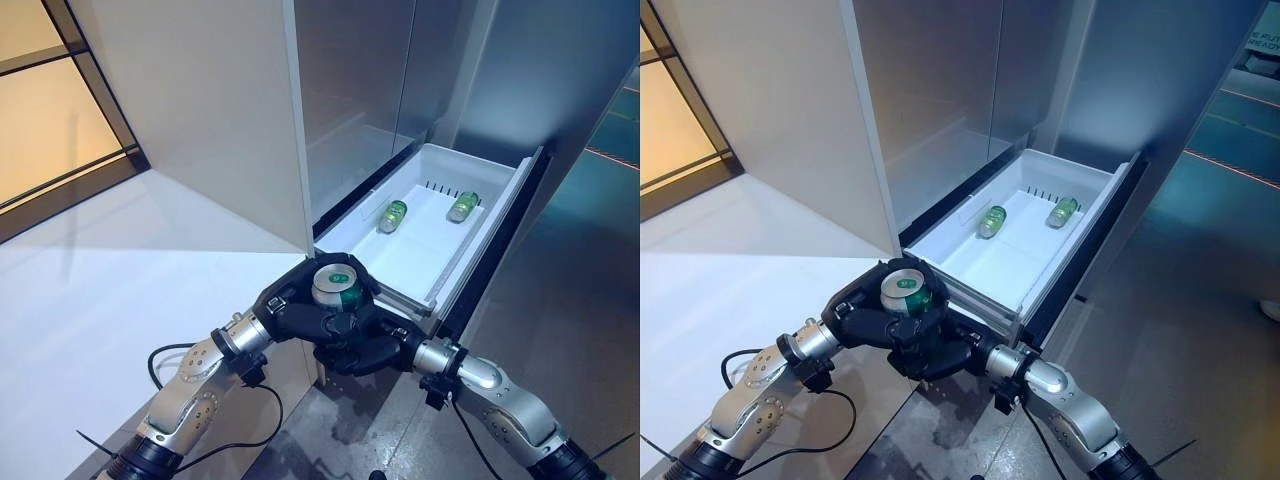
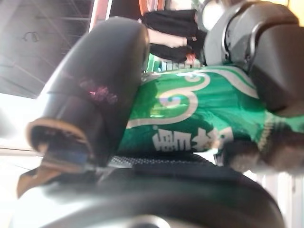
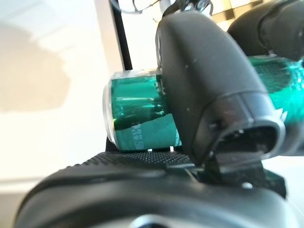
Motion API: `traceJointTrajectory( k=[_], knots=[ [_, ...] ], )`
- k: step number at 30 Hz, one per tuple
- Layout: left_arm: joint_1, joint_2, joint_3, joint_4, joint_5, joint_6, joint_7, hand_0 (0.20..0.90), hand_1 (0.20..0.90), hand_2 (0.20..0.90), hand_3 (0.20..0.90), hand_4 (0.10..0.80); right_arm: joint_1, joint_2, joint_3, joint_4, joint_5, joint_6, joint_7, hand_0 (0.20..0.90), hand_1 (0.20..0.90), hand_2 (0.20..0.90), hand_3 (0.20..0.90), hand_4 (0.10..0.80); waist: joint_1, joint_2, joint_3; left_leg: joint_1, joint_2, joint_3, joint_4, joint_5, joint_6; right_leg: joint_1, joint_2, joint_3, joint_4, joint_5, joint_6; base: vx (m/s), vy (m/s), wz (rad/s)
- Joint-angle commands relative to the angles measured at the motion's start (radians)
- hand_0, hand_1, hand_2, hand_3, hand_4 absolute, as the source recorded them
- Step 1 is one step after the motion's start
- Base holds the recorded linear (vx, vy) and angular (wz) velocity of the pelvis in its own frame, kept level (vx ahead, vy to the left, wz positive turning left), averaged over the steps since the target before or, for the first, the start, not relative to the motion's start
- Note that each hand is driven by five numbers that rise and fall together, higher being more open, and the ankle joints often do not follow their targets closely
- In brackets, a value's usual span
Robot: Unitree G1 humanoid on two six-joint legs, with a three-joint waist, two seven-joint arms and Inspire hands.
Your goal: Put drinks into fridge and close the fridge
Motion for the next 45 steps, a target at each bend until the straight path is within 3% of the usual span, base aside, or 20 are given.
traceJointTrajectory(
  k=[1,6,9,10,17,23,27,34,37,40,45],
  knots=[
    [-0.135,-0.051,0.016,-0.109,0.011,-0.249,0.039,0.9,0.9,0.9,0.9,0.8,-0.189,0.037,-0.242,0.009,0.039,-0.109,-0.162,0.3,0.3,0.3,0.2,0.1,-0.004,-0.01,-0.067,-0.008,-0.043,-0.039,0.035,-0.085,0.022,-0.021,0.04,0.005,0.101,-0.105,0.035,0.003,-0.006,-0.04],
    [-0.14,-0.095,0.061,-0.091,0.055,-0.333,0.205,0.9,0.9,0.9,0.9,0.8,-0.238,0.016,-0.309,0.028,-0.079,-0.133,-0.248,0.3,0.3,0.3,0.2,0.1,0.001,-0.023,-0.068,-0.017,-0.043,-0.044,0.042,-0.084,0.021,-0.028,0.039,0.005,0.105,-0.097,0.032,0.002,-0.003,-0.02],
    [-0.136,-0.129,0.071,-0.074,0.025,-0.266,0.207,0.9,0.9,0.9,0.9,0.8,-0.273,0.011,-0.339,0.04,-0.113,-0.136,-0.273,0.3,0.3,0.3,0.2,0.1,0.005,-0.028,-0.07,-0.02,-0.044,-0.05,0.043,-0.085,0.019,-0.029,0.04,0.005,0.104,-0.098,0.031,0.0,0.0,0.0],
    [-0.133,-0.143,0.066,-0.063,-0.018,-0.207,0.206,0.9,0.9,0.9,0.9,0.8,-0.29,-0.001,-0.352,0.044,-0.142,-0.146,-0.297,0.3,0.3,0.3,0.2,0.1,0.007,-0.03,-0.07,-0.021,-0.044,-0.051,0.043,-0.086,0.019,-0.03,0.039,0.004,0.103,-0.098,0.031,0.0,0.0,0.0],
    [-0.11,-0.173,0.017,0.006,-0.051,-0.111,0.205,0.9,0.9,0.9,0.9,0.8,-0.41,-0.103,-0.405,0.104,-0.14,-0.148,-0.398,0.3,0.3,0.3,0.2,0.1,0.014,-0.039,-0.065,-0.03,-0.044,-0.055,0.053,-0.095,0.018,-0.032,0.036,-0.008,0.112,-0.102,0.026,0.0,0.0,0.0],
    [-0.049,-0.179,-0.071,0.095,-0.128,0.045,0.106,0.9,0.9,0.9,0.9,0.8,-0.576,-0.247,-0.415,0.278,-0.109,-0.177,-0.476,0.3,0.3,0.3,0.2,0.1,0.037,-0.044,-0.065,-0.033,-0.046,-0.067,0.065,-0.099,0.016,-0.029,0.032,-0.033,0.124,-0.112,0.021,0.002,0.007,0.05],
    [0.027,-0.154,-0.172,0.151,-0.156,0.167,-0.001,0.9,0.9,0.9,0.9,0.8,-0.707,-0.345,-0.38,0.469,-0.068,-0.22,-0.491,0.3,0.3,0.3,0.2,0.1,0.064,-0.045,-0.065,-0.03,-0.047,-0.078,0.067,-0.108,0.012,-0.017,0.028,-0.055,0.129,-0.13,0.02,0.025,0.004,0.18],
    [0.126,-0.081,-0.31,0.279,-0.024,0.209,-0.118,0.9,0.9,0.9,0.9,0.8,-0.906,-0.416,-0.222,0.741,-0.077,-0.237,-0.451,0.3,0.3,0.3,0.2,0.1,0.101,-0.039,-0.057,-0.046,-0.048,-0.085,0.074,-0.099,0.007,-0.018,0.021,-0.084,0.135,-0.135,0.017,0.013,-0.002,0.12],
    [0.149,-0.07,-0.349,0.396,0.154,0.168,-0.055,0.9,0.9,0.9,0.9,0.8,-0.966,-0.408,-0.16,0.836,-0.117,-0.205,-0.437,0.3,0.3,0.3,0.2,0.1,0.116,-0.035,-0.055,-0.052,-0.049,-0.088,0.076,-0.095,0.006,-0.017,0.02,-0.092,0.138,-0.139,0.016,0.091,-0.025,0.25],
    [0.187,-0.116,-0.312,0.564,0.057,0.257,-0.01,0.9,0.9,0.9,0.9,0.8,-0.987,-0.389,-0.129,0.876,-0.132,-0.185,-0.433,0.3,0.3,0.3,0.2,0.1,0.126,-0.034,-0.05,-0.057,-0.048,-0.09,0.078,-0.092,0.005,-0.019,0.019,-0.094,0.14,-0.141,0.012,0.094,-0.042,0.1],
    [0.207,-0.192,-0.186,0.847,0.137,0.145,0.069,0.9,0.9,0.9,0.9,0.8,-0.984,-0.353,-0.127,0.855,-0.168,-0.118,-0.435,0.3,0.3,0.3,0.2,0.1,0.144,-0.05,-0.033,-0.078,-0.047,-0.094,0.101,-0.093,0.005,-0.027,0.015,-0.106,0.149,-0.143,0.007,0.107,-0.087,0.12]
  ],
)
